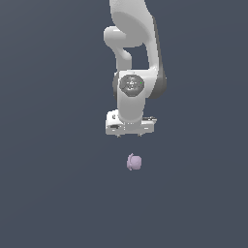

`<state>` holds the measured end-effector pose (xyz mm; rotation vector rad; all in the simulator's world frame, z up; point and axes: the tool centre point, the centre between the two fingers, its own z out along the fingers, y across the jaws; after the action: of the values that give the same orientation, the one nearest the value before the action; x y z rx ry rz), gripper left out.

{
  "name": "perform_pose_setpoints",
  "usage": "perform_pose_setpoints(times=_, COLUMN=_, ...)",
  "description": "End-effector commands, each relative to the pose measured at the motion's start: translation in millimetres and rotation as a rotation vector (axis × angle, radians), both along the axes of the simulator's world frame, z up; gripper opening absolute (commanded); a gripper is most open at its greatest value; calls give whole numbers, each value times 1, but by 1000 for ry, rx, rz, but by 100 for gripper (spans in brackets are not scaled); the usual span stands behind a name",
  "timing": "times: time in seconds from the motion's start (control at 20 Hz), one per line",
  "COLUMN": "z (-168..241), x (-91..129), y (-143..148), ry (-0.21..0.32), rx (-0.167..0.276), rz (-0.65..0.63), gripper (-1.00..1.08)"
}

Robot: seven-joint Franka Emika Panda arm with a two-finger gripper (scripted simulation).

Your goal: Pick up the object and move it to a goal position.

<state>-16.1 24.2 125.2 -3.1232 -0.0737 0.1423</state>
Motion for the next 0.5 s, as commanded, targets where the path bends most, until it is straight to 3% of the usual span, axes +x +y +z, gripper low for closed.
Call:
perform_pose_setpoints(times=0.0, z=-2, x=8, y=2, ry=-6, rx=-3, rz=-30, gripper=100)
perform_pose_setpoints(times=0.45, z=-17, x=53, y=14, ry=-45, rx=-17, rz=-203, gripper=100)
